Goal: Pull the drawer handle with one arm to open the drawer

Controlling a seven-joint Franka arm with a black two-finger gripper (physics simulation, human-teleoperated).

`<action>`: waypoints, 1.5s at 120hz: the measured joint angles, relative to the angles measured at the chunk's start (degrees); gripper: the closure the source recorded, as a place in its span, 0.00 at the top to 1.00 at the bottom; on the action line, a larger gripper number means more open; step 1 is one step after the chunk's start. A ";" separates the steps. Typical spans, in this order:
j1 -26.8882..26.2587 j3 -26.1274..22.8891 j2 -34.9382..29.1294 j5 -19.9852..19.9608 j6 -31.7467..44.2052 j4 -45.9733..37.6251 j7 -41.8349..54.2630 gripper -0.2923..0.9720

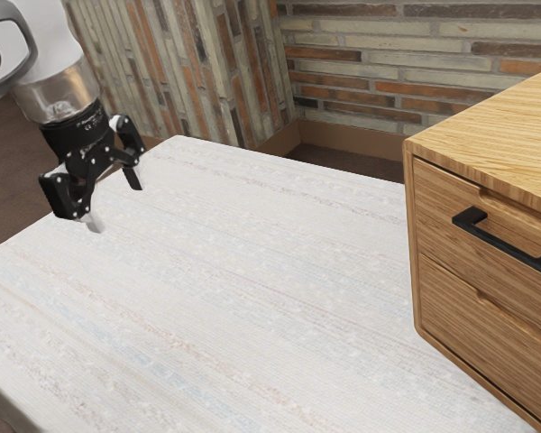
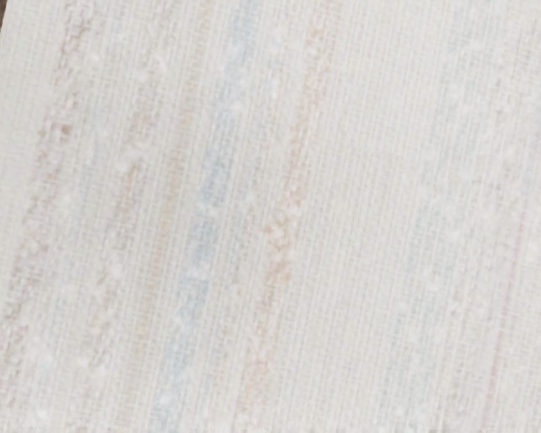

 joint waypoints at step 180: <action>-48.65 9.33 15.98 -2.94 27.74 7.66 -8.85 0.77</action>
